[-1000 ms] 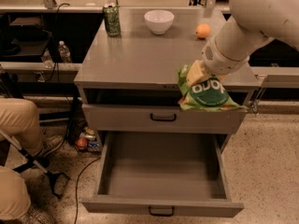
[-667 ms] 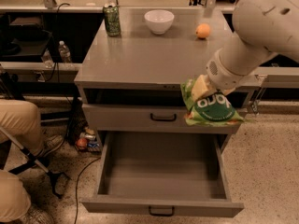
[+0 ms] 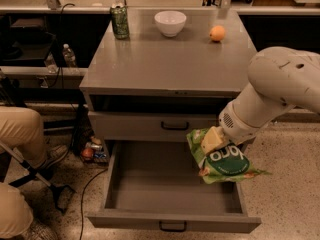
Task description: Place green rice chip bag into middle drawer
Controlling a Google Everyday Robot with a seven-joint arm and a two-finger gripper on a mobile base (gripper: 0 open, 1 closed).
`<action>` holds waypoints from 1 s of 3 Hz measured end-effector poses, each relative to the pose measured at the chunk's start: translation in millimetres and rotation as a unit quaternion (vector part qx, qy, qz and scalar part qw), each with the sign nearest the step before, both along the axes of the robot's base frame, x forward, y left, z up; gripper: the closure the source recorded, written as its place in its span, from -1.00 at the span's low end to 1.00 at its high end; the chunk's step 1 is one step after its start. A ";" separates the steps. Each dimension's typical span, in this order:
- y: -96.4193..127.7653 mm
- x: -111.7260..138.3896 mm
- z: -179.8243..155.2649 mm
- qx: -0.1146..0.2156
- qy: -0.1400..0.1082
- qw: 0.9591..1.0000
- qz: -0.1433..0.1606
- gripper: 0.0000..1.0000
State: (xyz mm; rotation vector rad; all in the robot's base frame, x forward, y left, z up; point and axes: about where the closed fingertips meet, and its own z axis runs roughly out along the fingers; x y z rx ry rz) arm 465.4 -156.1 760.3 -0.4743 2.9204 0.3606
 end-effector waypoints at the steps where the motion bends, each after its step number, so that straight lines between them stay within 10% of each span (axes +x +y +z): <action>1: 0.0 0.0 0.0 0.000 0.000 1.000 0.000 1.00; 3: 76.6 -8.8 -135.2 0.067 0.048 0.990 0.116 1.00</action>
Offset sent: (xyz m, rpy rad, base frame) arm -0.0157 0.0685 -0.1480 0.0572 0.1263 0.2856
